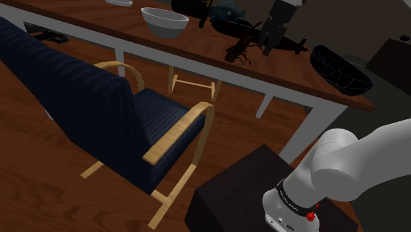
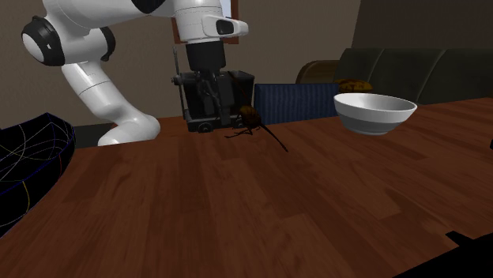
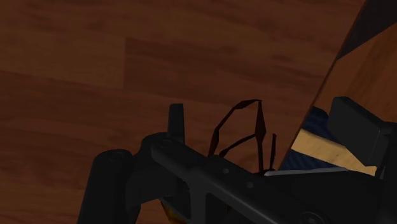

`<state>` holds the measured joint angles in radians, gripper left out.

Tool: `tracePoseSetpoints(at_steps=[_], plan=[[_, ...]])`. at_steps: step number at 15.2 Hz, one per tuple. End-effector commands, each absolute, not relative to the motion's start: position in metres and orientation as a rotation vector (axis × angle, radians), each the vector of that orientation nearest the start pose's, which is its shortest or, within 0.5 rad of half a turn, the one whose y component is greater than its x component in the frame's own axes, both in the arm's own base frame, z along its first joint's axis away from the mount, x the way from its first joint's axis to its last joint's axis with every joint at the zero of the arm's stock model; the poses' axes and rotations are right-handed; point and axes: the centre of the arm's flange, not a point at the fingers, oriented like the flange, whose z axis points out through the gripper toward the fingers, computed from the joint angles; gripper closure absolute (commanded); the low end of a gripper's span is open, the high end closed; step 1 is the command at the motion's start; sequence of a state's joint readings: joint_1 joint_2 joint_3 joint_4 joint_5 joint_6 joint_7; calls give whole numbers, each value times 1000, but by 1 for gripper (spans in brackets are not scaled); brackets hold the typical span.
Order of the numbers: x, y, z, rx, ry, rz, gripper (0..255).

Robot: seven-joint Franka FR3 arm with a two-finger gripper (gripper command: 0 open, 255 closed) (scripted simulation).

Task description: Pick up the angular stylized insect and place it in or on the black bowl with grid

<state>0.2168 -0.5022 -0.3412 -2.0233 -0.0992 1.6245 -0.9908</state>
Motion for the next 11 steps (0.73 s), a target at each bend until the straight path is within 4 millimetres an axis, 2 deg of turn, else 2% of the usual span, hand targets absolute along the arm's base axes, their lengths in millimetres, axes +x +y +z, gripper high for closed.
tracePoseSetpoints(at_steps=[1, 3, 4, 11], plan=[[399, -94, 638, -2813, -1360, -156, 0], [399, -94, 638, -2813, -1360, -156, 0], [399, -94, 638, -2813, -1360, -156, 255], [399, -94, 638, -2813, -1360, -156, 255]])
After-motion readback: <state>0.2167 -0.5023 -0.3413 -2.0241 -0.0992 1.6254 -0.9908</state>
